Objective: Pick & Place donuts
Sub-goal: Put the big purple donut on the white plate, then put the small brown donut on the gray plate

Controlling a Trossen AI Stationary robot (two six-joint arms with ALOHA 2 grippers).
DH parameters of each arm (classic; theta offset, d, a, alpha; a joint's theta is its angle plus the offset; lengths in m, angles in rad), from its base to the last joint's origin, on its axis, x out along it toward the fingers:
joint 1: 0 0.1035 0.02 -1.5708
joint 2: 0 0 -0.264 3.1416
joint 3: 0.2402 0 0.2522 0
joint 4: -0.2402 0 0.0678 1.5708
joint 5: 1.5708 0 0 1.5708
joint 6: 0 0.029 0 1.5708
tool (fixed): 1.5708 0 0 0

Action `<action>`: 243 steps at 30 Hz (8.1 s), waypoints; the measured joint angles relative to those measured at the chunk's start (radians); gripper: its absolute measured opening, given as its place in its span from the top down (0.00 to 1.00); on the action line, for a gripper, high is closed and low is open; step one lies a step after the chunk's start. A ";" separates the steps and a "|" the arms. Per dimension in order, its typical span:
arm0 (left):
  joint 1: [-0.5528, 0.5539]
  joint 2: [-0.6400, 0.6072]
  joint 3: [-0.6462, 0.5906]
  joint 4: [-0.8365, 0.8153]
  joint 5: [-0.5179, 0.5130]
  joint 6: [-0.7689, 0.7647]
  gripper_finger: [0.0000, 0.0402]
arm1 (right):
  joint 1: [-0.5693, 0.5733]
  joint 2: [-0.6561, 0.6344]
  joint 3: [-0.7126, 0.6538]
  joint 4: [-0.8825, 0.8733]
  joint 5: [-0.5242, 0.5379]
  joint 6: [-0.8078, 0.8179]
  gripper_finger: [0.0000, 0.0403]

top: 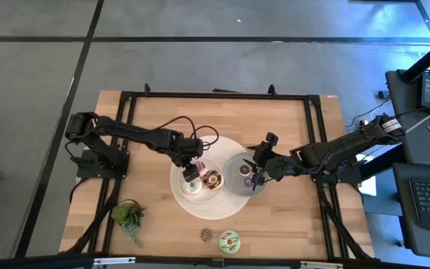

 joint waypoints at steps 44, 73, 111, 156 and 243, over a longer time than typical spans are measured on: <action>-0.571 0.048 0.000 0.595 -0.403 0.045 0.39 | 0.080 0.286 -0.001 0.354 -0.412 -0.162 0.46; -0.595 0.353 0.000 0.857 -0.254 0.106 0.39 | 0.170 0.284 -0.001 0.362 -0.187 -0.062 0.46; -0.593 0.410 0.001 0.841 -0.220 0.096 0.53 | 0.212 0.284 -0.001 0.269 -0.148 0.083 0.46; -0.523 0.030 0.076 0.605 -1.326 0.405 0.94 | 0.121 0.309 0.000 0.707 0.116 -0.077 0.46; -0.724 -0.015 0.076 0.210 -1.231 -0.112 0.54 | -0.182 0.272 -0.372 0.698 -0.798 0.542 0.98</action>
